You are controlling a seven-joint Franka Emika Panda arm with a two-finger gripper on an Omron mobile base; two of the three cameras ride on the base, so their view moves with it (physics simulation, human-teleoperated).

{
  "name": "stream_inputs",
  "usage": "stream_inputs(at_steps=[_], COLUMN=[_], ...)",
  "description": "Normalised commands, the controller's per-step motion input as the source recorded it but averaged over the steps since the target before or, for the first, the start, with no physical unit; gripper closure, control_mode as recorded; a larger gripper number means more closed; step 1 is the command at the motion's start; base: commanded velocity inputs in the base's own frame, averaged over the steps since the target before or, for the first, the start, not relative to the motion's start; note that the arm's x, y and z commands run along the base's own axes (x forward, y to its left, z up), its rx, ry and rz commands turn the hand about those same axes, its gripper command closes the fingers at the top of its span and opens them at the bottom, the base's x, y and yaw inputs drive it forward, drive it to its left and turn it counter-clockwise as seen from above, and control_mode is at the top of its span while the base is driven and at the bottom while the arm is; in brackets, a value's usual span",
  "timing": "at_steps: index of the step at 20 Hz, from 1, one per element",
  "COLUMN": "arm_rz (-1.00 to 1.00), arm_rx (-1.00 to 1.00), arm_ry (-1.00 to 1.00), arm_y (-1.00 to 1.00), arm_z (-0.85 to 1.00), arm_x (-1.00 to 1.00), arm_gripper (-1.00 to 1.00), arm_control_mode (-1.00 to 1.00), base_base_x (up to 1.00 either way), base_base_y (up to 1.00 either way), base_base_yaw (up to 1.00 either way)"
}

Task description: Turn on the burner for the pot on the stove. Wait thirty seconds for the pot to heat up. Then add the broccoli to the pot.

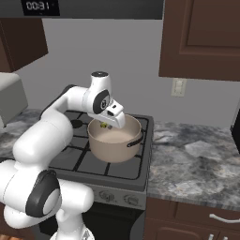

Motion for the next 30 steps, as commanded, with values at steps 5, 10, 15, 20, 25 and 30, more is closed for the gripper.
stream_inputs(at_steps=[5,10,15,20,25,30], arm_rz=[0.0,0.0,0.0,0.0,0.0,0.0], arm_rx=[0.0,0.0,0.0,0.0,0.0,0.0], arm_ry=[0.0,0.0,0.0,0.0,0.0,0.0], arm_y=[0.0,0.0,0.0,0.0,0.0,0.0], arm_z=[0.0,0.0,0.0,0.0,0.0,0.0], arm_x=[0.0,0.0,0.0,0.0,0.0,0.0], arm_gripper=[1.0,1.0,1.0,1.0,1.0,1.0], arm_control_mode=[-1.0,-1.0,-1.0,-1.0,-1.0,-1.0], base_base_x=[0.0,0.0,0.0,0.0,0.0,0.0], base_base_y=[0.0,0.0,0.0,0.0,0.0,0.0], base_base_yaw=[0.0,0.0,0.0,0.0,0.0,0.0])
